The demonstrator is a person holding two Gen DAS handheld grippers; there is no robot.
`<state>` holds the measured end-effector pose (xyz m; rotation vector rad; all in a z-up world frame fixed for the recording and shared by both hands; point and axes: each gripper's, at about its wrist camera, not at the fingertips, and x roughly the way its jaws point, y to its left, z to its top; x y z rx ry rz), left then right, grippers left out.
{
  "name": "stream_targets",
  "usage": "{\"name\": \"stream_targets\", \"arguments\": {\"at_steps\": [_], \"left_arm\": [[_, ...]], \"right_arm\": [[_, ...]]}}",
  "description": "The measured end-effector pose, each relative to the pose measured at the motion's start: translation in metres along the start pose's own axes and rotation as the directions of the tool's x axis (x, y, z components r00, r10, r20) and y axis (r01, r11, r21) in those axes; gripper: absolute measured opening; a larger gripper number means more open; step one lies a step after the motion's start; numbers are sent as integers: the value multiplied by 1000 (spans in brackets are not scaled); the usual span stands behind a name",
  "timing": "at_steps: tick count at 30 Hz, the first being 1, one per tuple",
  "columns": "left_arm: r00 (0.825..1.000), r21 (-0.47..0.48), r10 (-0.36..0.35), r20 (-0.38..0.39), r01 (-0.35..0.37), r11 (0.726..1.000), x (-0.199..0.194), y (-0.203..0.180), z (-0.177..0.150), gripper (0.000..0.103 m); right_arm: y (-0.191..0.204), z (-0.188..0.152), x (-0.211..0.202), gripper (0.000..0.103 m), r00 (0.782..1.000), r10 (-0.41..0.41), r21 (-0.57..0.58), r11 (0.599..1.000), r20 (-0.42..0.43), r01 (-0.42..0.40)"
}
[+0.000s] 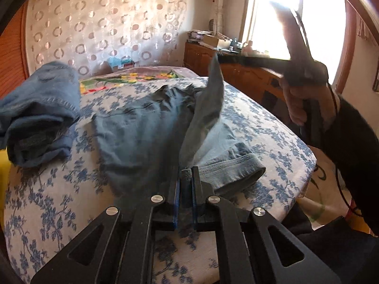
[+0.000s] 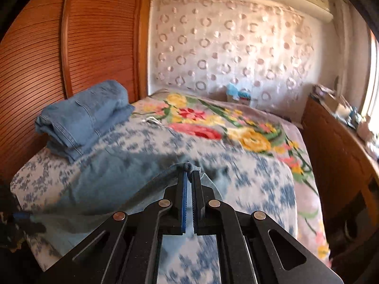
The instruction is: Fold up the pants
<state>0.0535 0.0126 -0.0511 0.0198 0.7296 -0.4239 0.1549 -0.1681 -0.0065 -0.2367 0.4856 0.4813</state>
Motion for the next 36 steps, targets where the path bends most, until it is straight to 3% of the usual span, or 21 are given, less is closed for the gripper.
{"name": "stream_targets", "arguments": {"at_steps": [8, 16, 19, 23, 29, 36], "left_arm": [[1000, -48, 16, -13, -17, 999, 1, 22, -17, 9], [999, -77, 15, -34, -18, 997, 6, 28, -27, 9], [999, -81, 15, -45, -19, 997, 9, 30, -30, 9], [998, -87, 14, -53, -18, 996, 12, 32, -33, 9], [998, -87, 18, -53, -23, 996, 14, 29, -34, 9], [998, -110, 41, 45, -36, 993, -21, 28, -24, 8]], "right_arm": [[35, 30, 55, 3, 997, 66, -80, 994, -37, -69], [45, 43, 94, 4, 992, 52, -95, 993, -116, -63], [45, 42, 103, 15, 989, 49, -81, 995, -142, -61], [36, 34, 93, 39, 989, 51, -40, 998, -142, -57], [28, 0, 59, 40, 986, 46, 12, 999, -158, -45], [25, -49, 29, 40, 982, 13, 33, 999, -186, -7]]}}
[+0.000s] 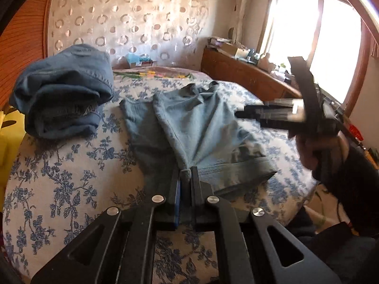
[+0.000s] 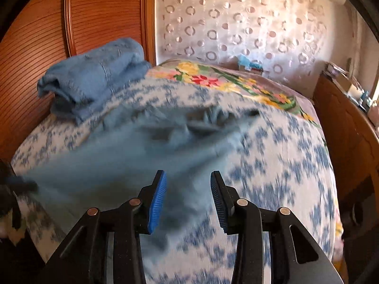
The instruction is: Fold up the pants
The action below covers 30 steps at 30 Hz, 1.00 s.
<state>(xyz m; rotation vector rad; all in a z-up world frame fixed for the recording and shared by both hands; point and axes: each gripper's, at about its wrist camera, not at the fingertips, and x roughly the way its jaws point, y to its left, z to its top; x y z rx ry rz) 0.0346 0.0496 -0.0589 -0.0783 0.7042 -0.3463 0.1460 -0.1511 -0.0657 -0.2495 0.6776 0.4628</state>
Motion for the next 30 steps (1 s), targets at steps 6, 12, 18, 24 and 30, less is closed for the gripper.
{"name": "stream_targets", "arguments": {"at_steps": [6, 12, 18, 24, 30], "left_arm": [[998, -22, 62, -33, -63, 998, 2, 11, -5, 8], [990, -25, 84, -111, -88, 996, 20, 20, -19, 8], [990, -25, 76, -115, -80, 997, 20, 19, -18, 12], [990, -2, 88, -109, -89, 996, 22, 21, -4, 49], [994, 13, 80, -75, -79, 997, 24, 21, 18, 70]], "right_arm": [[-1, -19, -7, 40, 1000, 19, 33, 999, -7, -19], [1, -30, -5, 40, 1000, 25, 34, 999, -17, -24], [0, -36, -4, 40, 999, 46, 65, 997, -14, -45], [-8, -36, 1, 40, 998, 52, 99, 994, -22, -50], [-7, -35, 1, 40, 999, 44, 97, 994, -13, -43]]}}
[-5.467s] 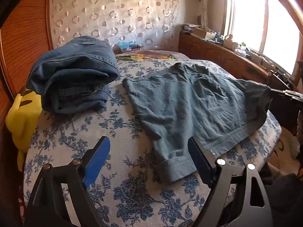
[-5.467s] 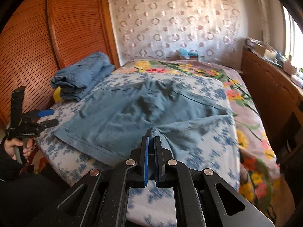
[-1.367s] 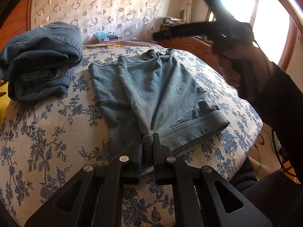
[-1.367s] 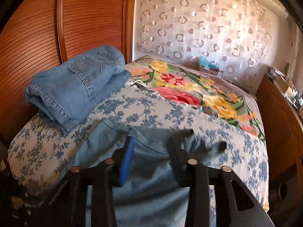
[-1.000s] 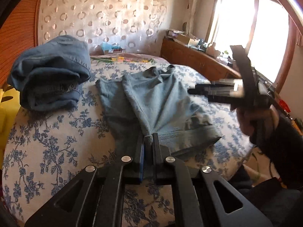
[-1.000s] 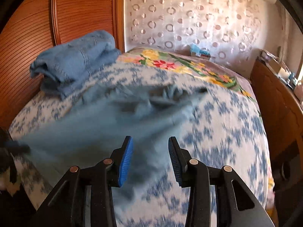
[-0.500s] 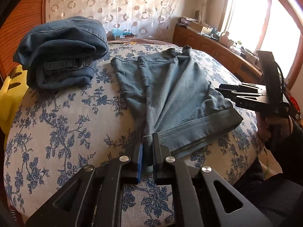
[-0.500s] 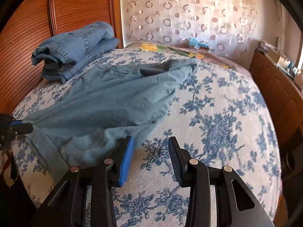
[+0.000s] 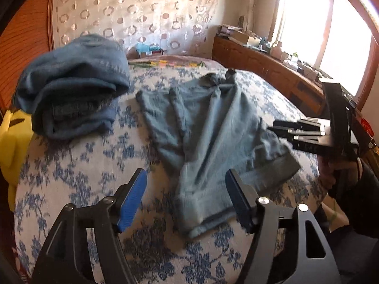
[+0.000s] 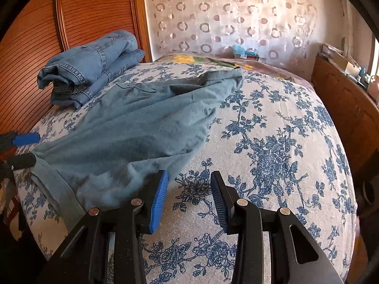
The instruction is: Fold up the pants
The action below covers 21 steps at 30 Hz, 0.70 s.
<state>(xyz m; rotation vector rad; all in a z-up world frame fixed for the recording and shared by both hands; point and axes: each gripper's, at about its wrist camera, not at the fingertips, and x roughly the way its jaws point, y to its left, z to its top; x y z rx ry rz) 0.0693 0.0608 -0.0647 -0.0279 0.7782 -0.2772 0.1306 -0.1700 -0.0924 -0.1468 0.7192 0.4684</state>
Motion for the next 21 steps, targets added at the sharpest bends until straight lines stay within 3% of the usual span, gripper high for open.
{"name": "stream_targets", "arguments": {"at_steps": [7, 10, 21], "left_arm": [[1000, 45, 12, 25, -13, 999, 13, -4, 31, 70], [999, 50, -44, 11, 43, 998, 27, -3, 46, 70], [998, 156, -5, -60, 14, 988, 83, -17, 91, 63]], "right_arm": [[-1, -3, -3, 40, 1000, -6, 8, 1000, 13, 6], [-1, -3, -5, 40, 1000, -3, 9, 1000, 20, 2], [-4, -4, -6, 40, 999, 2, 17, 1000, 33, -3]]}}
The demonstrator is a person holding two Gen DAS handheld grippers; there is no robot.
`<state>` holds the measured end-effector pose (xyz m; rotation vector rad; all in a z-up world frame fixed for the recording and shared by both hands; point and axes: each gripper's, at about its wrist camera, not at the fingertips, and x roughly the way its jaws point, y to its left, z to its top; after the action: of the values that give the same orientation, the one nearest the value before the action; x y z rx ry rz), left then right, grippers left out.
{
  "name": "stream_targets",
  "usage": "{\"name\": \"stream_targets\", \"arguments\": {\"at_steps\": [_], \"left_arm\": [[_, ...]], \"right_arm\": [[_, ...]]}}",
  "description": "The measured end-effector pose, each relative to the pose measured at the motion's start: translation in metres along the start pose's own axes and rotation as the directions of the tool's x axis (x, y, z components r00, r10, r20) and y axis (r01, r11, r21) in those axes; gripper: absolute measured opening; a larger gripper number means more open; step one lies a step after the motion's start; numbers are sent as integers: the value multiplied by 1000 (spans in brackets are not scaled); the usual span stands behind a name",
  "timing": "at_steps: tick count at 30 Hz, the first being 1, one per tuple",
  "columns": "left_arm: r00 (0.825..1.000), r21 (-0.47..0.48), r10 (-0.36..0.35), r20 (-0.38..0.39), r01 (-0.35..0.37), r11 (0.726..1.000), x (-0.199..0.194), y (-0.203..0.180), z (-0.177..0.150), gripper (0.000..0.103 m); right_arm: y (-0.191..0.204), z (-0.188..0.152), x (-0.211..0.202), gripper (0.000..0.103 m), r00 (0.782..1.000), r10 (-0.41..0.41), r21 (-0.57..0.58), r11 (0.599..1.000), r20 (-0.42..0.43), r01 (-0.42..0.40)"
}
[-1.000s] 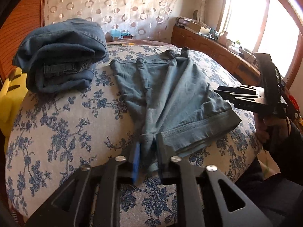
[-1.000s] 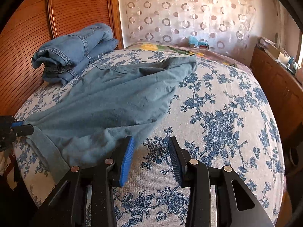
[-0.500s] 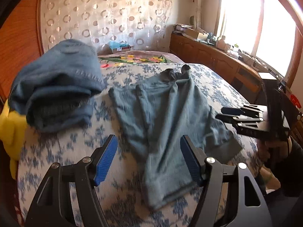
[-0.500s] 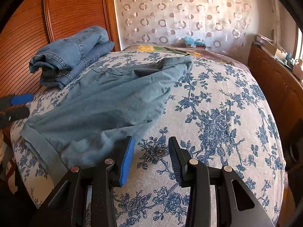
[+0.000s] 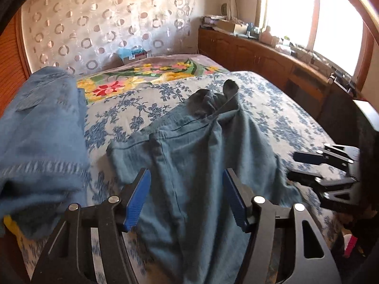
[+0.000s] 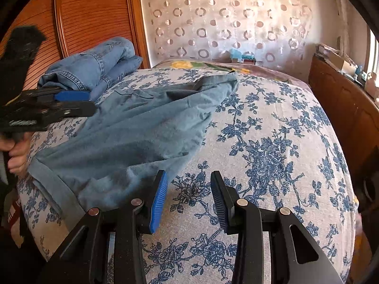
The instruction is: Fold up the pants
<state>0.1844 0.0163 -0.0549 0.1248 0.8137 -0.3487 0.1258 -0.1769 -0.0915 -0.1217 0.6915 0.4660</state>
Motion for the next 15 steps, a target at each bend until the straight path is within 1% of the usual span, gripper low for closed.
{"name": "stream_targets", "arguments": {"at_steps": [2, 4, 8, 9, 11, 13, 15], "left_arm": [[1000, 9, 7, -10, -7, 1000, 9, 2, 5, 63], [1000, 8, 9, -30, -9, 1000, 20, 7, 10, 59], [998, 6, 20, -63, -20, 1000, 39, 16, 19, 48], [997, 6, 23, -70, -23, 1000, 43, 17, 20, 43], [996, 10, 32, -87, -31, 999, 52, 20, 22, 40], [994, 13, 42, -100, -41, 999, 59, 22, 24, 38], [993, 14, 46, -106, -45, 999, 65, 24, 25, 38]], "right_arm": [[0, 0, 0, 40, 1000, 3, 0, 1000, 0, -3], [-1, 0, -1, 40, 1000, 2, 5, 1000, 5, -2], [-2, 1, -1, 40, 1000, 1, 5, 1000, 6, -1], [-2, 1, 0, 40, 1000, -2, 3, 1000, 2, 2], [-1, 4, 0, 40, 1000, -11, 2, 1000, -4, 11], [-3, 9, 2, 40, 1000, 3, 0, 1000, -22, -3], [-5, 15, 1, 40, 1000, 0, -3, 1000, -16, 0]]}}
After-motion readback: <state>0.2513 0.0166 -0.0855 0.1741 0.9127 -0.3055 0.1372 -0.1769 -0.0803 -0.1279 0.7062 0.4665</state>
